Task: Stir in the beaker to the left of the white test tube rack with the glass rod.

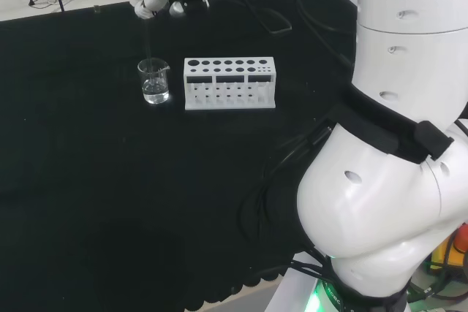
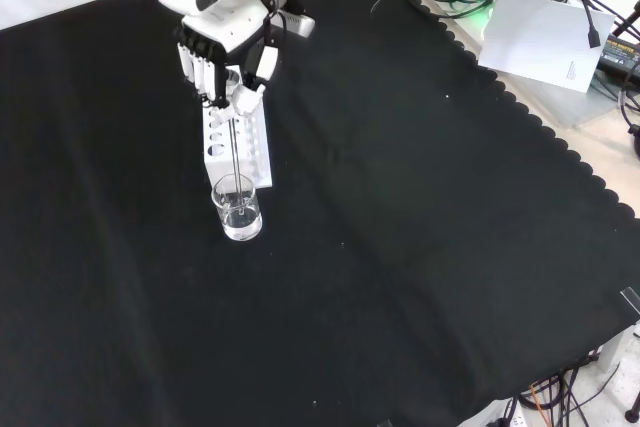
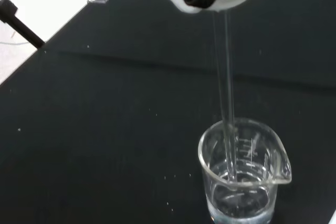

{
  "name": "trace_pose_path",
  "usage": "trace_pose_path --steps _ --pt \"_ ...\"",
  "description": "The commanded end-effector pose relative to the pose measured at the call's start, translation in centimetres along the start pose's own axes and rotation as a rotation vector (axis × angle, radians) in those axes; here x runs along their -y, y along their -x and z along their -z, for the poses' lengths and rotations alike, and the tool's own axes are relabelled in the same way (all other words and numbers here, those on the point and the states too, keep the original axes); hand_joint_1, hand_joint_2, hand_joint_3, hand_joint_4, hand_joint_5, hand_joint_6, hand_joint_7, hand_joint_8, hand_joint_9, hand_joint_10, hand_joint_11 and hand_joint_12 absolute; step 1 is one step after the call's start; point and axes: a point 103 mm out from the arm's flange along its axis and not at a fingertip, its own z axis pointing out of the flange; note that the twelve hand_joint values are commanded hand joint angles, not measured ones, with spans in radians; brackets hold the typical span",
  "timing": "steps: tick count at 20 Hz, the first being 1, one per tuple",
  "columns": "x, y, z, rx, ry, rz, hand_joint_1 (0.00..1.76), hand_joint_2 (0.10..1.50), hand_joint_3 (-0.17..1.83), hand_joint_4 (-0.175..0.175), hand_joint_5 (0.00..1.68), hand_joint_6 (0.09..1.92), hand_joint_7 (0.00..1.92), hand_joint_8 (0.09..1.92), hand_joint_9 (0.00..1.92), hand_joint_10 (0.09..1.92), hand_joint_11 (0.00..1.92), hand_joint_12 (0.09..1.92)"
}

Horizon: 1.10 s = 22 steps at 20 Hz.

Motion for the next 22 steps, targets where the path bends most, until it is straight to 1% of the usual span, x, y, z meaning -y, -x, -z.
trace_pose_path --steps 1,8,11,14,16,19,22 --pt "-0.8 0.4 -1.5 0.004 -0.033 0.010 1.31 0.92 0.22 -0.175 1.25 0.26 1.18 1.01 1.66 0.73 1.32 0.93" --pt "-1.7 -0.9 -1.8 -0.002 -0.032 0.025 1.31 0.93 0.22 -0.175 1.25 0.25 1.18 1.01 1.66 0.73 1.32 0.93" --pt "-2.4 -0.3 -1.7 0.000 -0.030 0.019 1.31 0.93 0.21 -0.175 1.25 0.25 1.18 1.01 1.66 0.73 1.32 0.93" --pt "-2.2 0.8 -1.3 0.003 -0.027 0.002 1.31 0.93 0.21 -0.175 1.25 0.25 1.18 1.01 1.66 0.73 1.32 0.93" --pt "-1.9 1.5 -1.2 0.031 -0.032 -0.003 1.31 0.93 0.21 -0.175 1.25 0.25 1.18 1.01 1.66 0.73 1.32 0.93" --pt "-1.1 2.2 -1.2 0.038 -0.033 -0.010 1.31 0.94 0.20 -0.175 1.25 0.25 1.18 1.01 1.66 0.73 1.32 0.93" --pt "-0.3 2.4 -1.3 0.053 -0.054 -0.016 1.31 0.94 0.20 -0.175 1.25 0.25 1.18 1.01 1.66 0.73 1.32 0.93"
